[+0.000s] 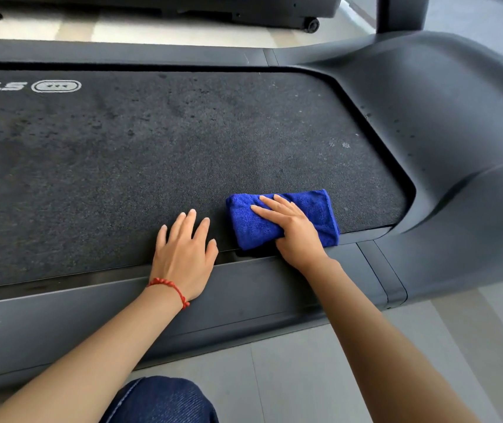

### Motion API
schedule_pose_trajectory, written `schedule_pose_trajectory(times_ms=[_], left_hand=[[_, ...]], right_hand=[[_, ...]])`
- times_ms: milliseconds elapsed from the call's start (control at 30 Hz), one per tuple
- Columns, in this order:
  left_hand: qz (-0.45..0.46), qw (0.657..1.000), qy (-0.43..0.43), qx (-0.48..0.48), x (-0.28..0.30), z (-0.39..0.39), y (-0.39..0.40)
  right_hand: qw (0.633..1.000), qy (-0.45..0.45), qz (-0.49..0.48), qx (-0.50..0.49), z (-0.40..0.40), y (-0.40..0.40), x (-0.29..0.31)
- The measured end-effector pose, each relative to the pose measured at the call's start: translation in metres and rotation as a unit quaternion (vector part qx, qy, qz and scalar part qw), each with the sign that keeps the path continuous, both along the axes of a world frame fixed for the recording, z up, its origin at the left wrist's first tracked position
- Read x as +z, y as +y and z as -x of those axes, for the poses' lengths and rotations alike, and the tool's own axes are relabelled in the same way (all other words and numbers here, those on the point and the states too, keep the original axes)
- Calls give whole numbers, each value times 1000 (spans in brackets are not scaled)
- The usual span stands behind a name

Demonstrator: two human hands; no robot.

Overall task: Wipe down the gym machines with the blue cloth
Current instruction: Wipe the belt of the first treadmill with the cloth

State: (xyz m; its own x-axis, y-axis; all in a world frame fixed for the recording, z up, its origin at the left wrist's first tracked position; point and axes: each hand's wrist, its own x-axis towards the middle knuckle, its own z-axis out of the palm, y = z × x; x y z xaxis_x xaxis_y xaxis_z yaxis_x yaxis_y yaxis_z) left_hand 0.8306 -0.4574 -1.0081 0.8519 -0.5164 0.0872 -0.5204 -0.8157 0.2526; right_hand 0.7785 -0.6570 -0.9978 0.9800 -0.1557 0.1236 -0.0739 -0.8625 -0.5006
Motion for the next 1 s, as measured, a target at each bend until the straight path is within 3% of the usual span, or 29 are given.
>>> schedule_pose_trajectory(times_ms=[1000], left_hand=[[-12,999,-36,5,-1,-3,1]], right_hand=[[995,-52,42,-68,-183,-67,-6]])
